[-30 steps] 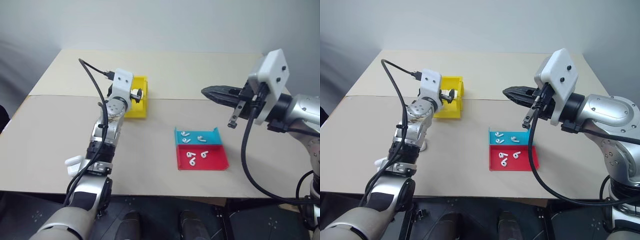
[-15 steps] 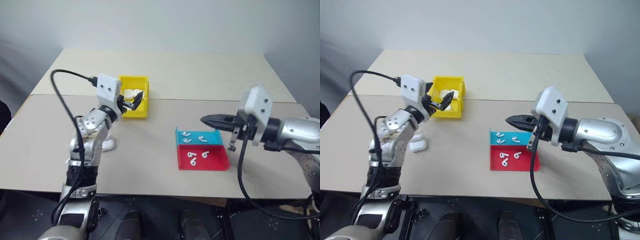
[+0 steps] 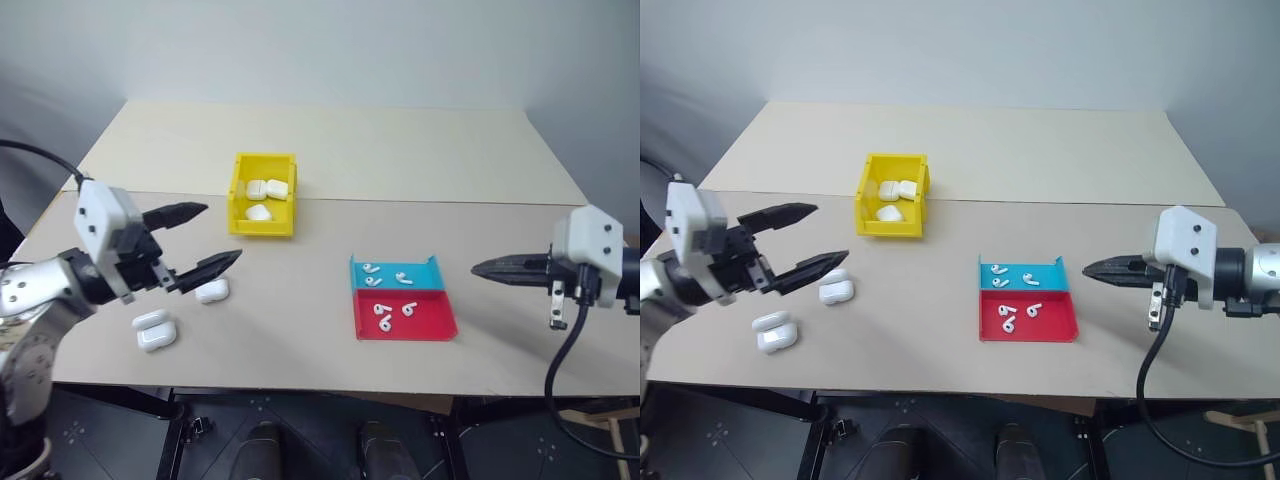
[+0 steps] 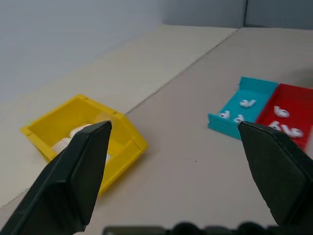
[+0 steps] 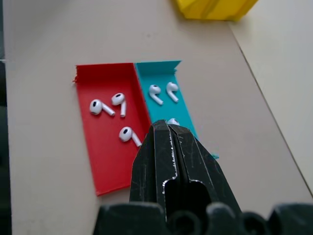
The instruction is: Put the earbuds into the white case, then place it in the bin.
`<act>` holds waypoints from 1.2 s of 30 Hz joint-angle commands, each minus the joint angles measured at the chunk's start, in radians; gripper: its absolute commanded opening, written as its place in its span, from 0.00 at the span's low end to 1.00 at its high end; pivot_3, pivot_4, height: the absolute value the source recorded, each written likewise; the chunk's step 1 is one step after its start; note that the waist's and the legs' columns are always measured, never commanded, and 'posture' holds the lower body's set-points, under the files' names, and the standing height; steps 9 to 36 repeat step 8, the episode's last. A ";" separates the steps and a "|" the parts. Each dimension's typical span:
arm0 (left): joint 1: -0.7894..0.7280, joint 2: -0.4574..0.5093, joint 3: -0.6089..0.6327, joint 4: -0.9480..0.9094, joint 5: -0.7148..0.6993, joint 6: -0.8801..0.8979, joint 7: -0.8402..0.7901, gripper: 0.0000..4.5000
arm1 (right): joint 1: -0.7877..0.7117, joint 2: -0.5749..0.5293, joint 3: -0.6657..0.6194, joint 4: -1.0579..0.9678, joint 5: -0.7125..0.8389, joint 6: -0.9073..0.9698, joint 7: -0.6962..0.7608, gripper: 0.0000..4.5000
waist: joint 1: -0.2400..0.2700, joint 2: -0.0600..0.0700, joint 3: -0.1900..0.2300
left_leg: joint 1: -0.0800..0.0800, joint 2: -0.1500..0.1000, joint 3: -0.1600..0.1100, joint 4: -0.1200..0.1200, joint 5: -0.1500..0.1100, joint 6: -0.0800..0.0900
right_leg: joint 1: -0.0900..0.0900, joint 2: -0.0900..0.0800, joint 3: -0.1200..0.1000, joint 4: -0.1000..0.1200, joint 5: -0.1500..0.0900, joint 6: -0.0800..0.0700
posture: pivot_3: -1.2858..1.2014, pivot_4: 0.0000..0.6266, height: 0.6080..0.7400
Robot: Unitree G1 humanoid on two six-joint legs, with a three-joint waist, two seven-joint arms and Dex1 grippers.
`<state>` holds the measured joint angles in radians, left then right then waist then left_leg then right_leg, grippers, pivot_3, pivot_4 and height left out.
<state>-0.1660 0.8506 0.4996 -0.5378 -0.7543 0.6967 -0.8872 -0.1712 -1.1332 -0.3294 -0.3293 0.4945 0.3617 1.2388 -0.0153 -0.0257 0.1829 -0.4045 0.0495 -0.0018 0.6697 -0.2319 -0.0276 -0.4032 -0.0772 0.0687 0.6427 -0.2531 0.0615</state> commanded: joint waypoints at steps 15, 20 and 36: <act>-0.003 0.082 0.010 0.034 -0.057 -0.027 -0.064 0.99 | 0.076 -0.034 -0.148 -0.081 0.003 0.035 -0.004 0.00 | 0.002 0.000 0.000 | 0.000 0.000 0.000 0.000 0.000 0.000 | 0.000 0.000 0.000 0.000 0.000 0.000 | 0.52 0.24 1.00; -0.003 0.082 0.010 0.034 -0.057 -0.027 -0.064 0.99 | 0.076 -0.034 -0.148 -0.081 0.003 0.035 -0.004 0.00 | 0.002 0.000 0.000 | 0.000 0.000 0.000 0.000 0.000 0.000 | 0.000 0.000 0.000 0.000 0.000 0.000 | 0.52 0.24 1.00; -0.003 0.082 0.010 0.034 -0.057 -0.027 -0.064 0.99 | 0.076 -0.034 -0.148 -0.081 0.003 0.035 -0.004 0.00 | 0.002 0.000 0.000 | 0.000 0.000 0.000 0.000 0.000 0.000 | 0.000 0.000 0.000 0.000 0.000 0.000 | 0.52 0.24 1.00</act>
